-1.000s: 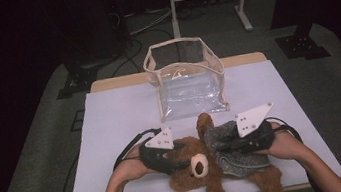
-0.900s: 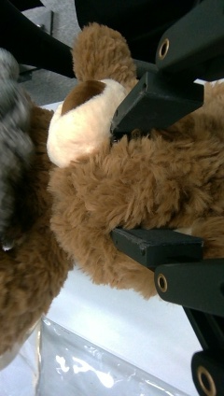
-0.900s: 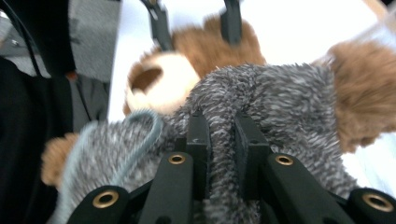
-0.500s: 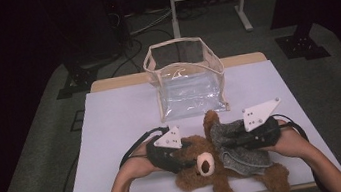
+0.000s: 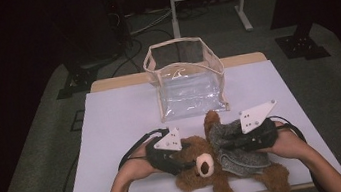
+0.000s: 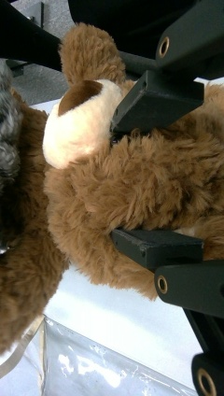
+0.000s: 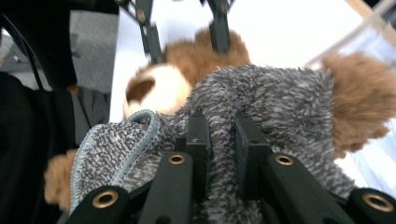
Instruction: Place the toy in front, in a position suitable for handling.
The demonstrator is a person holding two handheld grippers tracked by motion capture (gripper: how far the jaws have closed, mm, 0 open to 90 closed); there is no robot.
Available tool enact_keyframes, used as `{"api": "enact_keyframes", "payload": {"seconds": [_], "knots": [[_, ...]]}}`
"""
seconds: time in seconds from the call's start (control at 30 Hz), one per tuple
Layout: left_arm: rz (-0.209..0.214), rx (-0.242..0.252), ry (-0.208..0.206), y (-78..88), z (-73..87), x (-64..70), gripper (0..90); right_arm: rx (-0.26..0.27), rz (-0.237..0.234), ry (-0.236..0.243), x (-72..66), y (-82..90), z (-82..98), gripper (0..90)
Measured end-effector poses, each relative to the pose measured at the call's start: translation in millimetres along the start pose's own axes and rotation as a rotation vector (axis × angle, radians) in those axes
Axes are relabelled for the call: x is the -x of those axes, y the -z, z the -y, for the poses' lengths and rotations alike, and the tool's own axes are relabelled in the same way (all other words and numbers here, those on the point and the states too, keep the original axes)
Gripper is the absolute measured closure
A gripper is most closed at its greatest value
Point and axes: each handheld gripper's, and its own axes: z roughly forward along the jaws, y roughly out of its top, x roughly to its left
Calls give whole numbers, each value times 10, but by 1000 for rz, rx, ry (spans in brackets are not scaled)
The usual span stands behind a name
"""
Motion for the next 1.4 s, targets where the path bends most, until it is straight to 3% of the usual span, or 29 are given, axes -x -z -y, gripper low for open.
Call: {"api": "enact_keyframes", "payload": {"seconds": [0.17, 0.33, 0.43, 0.6, 0.73, 0.87, 0.93, 1.07, 1.4], "knots": [[-1, -2, -6, 12, 7, 16, 416, 18, -7, 21, 16, -78, -118, 775], [3, 7, -8, 12, 12, 15, 415, -27, -20, -17, 47, -124, 52, 775], [4, 9, -7, -19, -4, 20, 417, -6, -17, -38, 53, -70, 119, 776], [1, 4, -12, -50, -32, 30, 418, 12, -22, 15, -25, -80, -68, 775], [3, 5, -10, -49, -21, 45, 418, 6, -29, 50, -45, -189, -195, 775], [5, 9, -8, -42, -5, 52, 416, -30, -31, 29, 2, -267, -105, 774], [5, 9, -8, -44, -9, 53, 416, -52, -16, 16, 22, -247, -21, 775], [2, 4, -14, -51, -23, 59, 416, -42, -1, -3, 21, -148, 49, 774], [-2, 2, -19, -48, -15, 76, 413, -25, -8, 58, 5, -265, -223, 774]]}}
